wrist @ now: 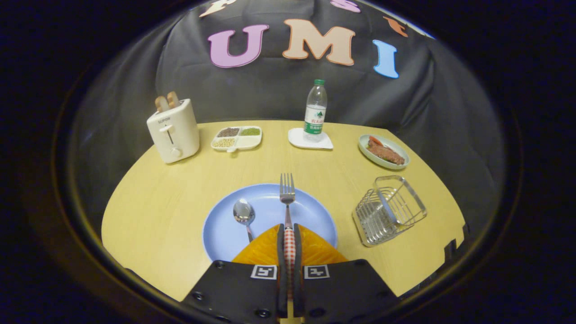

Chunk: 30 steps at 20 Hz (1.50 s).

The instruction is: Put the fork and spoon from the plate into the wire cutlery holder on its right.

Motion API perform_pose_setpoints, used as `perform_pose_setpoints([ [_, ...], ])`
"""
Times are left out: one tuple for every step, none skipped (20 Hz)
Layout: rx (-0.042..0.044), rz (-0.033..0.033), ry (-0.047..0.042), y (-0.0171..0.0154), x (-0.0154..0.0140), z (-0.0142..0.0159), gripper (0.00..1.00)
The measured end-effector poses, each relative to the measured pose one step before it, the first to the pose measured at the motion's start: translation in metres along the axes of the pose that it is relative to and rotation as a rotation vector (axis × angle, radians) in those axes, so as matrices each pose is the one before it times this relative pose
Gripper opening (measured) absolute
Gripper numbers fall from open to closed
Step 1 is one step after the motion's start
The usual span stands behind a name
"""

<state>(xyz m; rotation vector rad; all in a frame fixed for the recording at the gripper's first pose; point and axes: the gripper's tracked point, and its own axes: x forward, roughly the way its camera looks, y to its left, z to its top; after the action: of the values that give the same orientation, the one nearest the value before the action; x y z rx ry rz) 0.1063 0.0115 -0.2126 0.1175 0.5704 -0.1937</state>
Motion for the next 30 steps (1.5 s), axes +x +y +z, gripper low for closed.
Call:
perform_pose_setpoints([
  [0.0105,-0.02182,0.01511,-0.00355,-0.00679,0.00752,0.08],
  [0.01133,-0.02471,0.01775,-0.00744,-0.0064,0.00726,0.08],
  [0.01442,-0.02849,0.01934,-0.00944,-0.00757,0.00778,0.08],
  [0.01962,-0.02749,0.02102,-0.01032,-0.0071,0.00792,0.08],
  [0.02534,-0.02699,0.02269,-0.01062,-0.00651,0.007,0.08],
  [0.02663,-0.03215,0.02639,-0.01338,-0.0057,0.00404,0.08],
  [0.02626,-0.03977,0.03365,-0.01584,-0.00556,0.0034,0.08],
  [0.02912,-0.03555,0.04034,-0.01535,-0.00342,-0.00032,0.08],
  [0.02809,-0.02725,0.04114,-0.01327,-0.00274,0.00053,0.08],
  [0.02639,-0.02245,0.04156,-0.01172,-0.0015,-0.00083,0.08],
  [0.02017,-0.01991,0.04041,-0.01022,-0.00077,0.00006,0.08],
  [0.01951,-0.01547,0.04277,-0.00879,0.00193,-0.00008,0.08],
  [0.01677,-0.00468,0.04223,-0.00584,0.0028,0.00069,0.08],
  [0.01632,-0.00067,0.04304,-0.00293,0.00452,-0.00096,0.08],
  [0.01073,0.00442,0.04239,-0.00301,0.00395,0.00094,0.08],
  [0.00352,0.00926,0.04707,-0.0014,0.00586,-0.00041,0.08],
  [-0.00055,0.00567,0.043,-0.00194,0.00559,0.00018,0.08],
  [-0.00415,0.0026,0.03969,-0.00194,0.00785,0.00103,0.08],
  [-0.00604,-0.00071,0.03907,-0.00245,0.00609,0.00097,0.08],
  [-0.00811,0.00335,0.03712,-0.0026,0.00596,0.00166,0.08],
  [-0.0057,0.00109,0.03108,-0.00311,0.00378,0.00252,0.08],
  [-0.00502,0.00453,0.02913,-0.00232,0.00565,0.00235,0.08],
  [-0.00605,0.00911,0.02532,0.00117,0.00681,0.00372,0.08],
  [-0.00977,0.01489,0.02537,0.00283,0.00576,0.00312,0.08],
  [-0.00944,0.01238,0.02302,0.0009,0.0045,0.00036,0.08],
  [-0.0146,0.01219,0.01764,0.00396,0.00507,0.00246,0.08],
  [-0.01396,0.00559,0.01341,0.00199,0.00432,0.00372,0.08],
  [-0.01095,0.005,0.00975,0.00234,0.00521,0.00268,0.08],
  [-0.01025,0.00149,0.01054,0.00154,0.00317,0.00236,0.08],
  [-0.00596,0.00029,0.00711,0.00213,0.00239,0.00275,0.08],
])
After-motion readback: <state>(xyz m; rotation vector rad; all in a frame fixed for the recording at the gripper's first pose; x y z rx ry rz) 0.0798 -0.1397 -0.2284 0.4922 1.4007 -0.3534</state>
